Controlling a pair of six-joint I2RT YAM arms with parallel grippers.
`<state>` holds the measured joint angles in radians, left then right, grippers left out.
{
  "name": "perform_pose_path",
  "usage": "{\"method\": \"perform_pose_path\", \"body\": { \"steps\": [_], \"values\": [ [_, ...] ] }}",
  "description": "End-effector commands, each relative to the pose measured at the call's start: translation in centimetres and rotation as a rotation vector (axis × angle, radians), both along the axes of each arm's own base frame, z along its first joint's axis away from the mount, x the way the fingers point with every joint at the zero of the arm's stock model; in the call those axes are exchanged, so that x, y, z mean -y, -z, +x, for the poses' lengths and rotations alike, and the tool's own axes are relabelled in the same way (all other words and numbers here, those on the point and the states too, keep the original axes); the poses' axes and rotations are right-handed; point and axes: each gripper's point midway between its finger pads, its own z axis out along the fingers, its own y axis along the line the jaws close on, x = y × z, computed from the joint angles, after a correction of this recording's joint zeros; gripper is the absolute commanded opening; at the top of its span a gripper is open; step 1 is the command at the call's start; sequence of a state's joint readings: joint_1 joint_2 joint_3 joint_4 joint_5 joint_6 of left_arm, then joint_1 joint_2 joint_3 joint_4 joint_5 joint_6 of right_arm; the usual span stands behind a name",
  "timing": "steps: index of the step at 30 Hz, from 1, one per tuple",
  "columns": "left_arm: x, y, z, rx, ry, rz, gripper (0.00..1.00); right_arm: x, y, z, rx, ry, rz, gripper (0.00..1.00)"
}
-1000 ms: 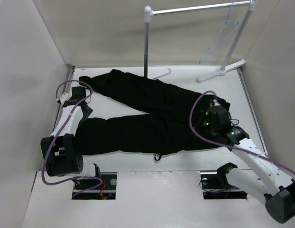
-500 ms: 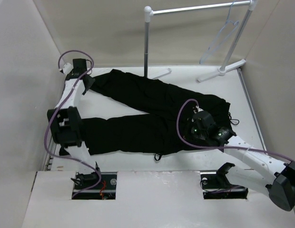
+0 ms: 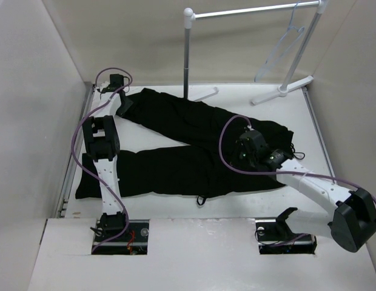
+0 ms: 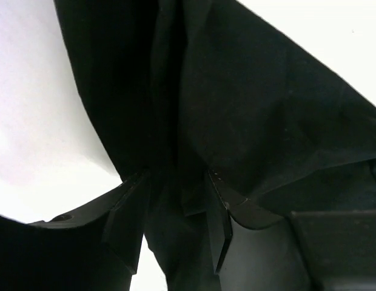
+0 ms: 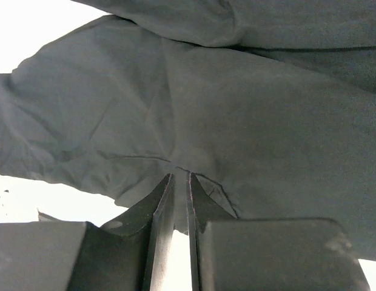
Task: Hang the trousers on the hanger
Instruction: Flatten out the trousers at the center of the board.
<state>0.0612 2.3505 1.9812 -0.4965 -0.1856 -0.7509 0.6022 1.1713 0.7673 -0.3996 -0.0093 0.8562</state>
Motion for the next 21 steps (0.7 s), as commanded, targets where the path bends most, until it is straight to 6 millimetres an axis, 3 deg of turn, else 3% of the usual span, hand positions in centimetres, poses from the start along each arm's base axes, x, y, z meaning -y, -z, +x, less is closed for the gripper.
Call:
{"method": "perform_pose_path", "body": {
  "steps": [1, 5, 10, 13, 18, 21],
  "values": [
    [0.0, -3.8, 1.8, 0.092, 0.011, 0.008, 0.38, -0.4, -1.5, 1.4, 0.033, 0.021, 0.019, 0.19],
    [0.6, -4.4, 1.8, 0.115, 0.019, -0.009, 0.34, -0.5, -0.8, 1.3, 0.012, 0.016, 0.009, 0.19],
    [1.6, -5.9, 1.7, 0.155, 0.024, -0.009, 0.41, -0.6, -0.2, 1.2, 0.002, 0.012, 0.007, 0.19],
    [1.9, -5.5, 1.7, 0.144, 0.026, -0.021, 0.40, -0.8, -0.1, 1.3, 0.003, 0.007, 0.014, 0.19],
    [2.3, -4.8, 1.2, 0.124, 0.017, -0.037, 0.33, -0.8, 0.0, 1.5, 0.001, 0.006, 0.014, 0.19],
    [2.9, -5.7, 0.8, 0.130, 0.026, -0.040, 0.31, -0.6, 0.1, 1.4, -0.001, 0.006, 0.012, 0.19]
  ]
}}
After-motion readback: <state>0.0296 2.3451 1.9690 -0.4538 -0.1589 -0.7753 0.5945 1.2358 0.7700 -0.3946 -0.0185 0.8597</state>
